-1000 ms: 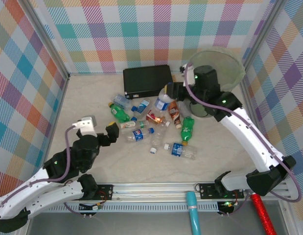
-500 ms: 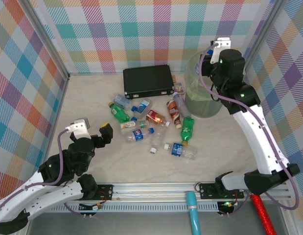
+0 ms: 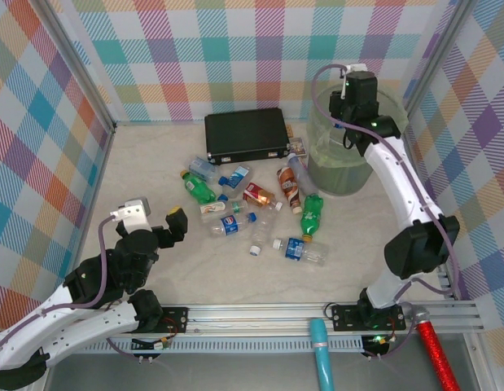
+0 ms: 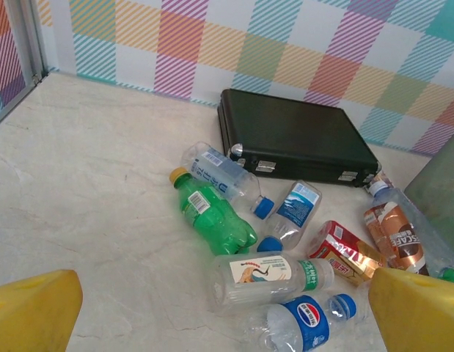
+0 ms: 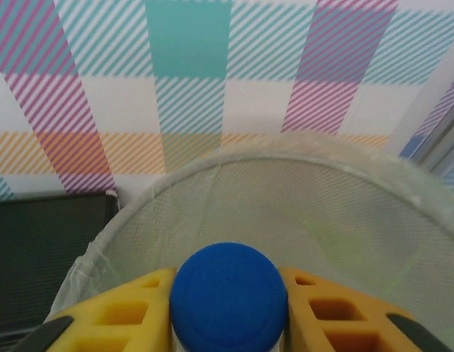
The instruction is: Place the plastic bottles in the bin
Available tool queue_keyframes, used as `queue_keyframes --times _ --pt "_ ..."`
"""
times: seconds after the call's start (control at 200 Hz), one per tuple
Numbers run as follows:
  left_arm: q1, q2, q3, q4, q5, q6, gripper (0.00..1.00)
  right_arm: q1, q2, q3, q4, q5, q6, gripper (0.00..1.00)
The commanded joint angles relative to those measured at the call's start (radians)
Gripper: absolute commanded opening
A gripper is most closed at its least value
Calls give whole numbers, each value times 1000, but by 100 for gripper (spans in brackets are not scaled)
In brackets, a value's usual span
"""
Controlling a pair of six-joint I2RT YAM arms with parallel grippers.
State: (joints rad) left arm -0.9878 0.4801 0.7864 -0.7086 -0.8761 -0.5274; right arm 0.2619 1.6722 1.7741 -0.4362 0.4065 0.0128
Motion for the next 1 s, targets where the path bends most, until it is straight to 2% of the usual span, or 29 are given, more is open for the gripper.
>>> queue_keyframes --times 0.0,0.125,0.19,0.49,0.6,0.805,0.995 --pt "-6 -2 26 -16 23 18 100 -4 25 75 -52 -28 30 49" --pt "-6 31 33 -6 55 38 100 -4 28 103 -105 -29 51 70" --pt "-6 59 36 6 74 49 100 -4 4 95 -108 -36 59 73" --pt "-6 198 40 77 141 74 100 2 -145 33 -195 -222 157 78" --pt "-6 221 37 99 153 76 100 35 -223 -39 -226 -282 177 78" --pt "-6 250 27 158 199 100 100 203 -390 -243 -251 -270 141 77" --pt "-6 257 32 172 175 107 100 371 -438 -385 -349 -238 122 75"
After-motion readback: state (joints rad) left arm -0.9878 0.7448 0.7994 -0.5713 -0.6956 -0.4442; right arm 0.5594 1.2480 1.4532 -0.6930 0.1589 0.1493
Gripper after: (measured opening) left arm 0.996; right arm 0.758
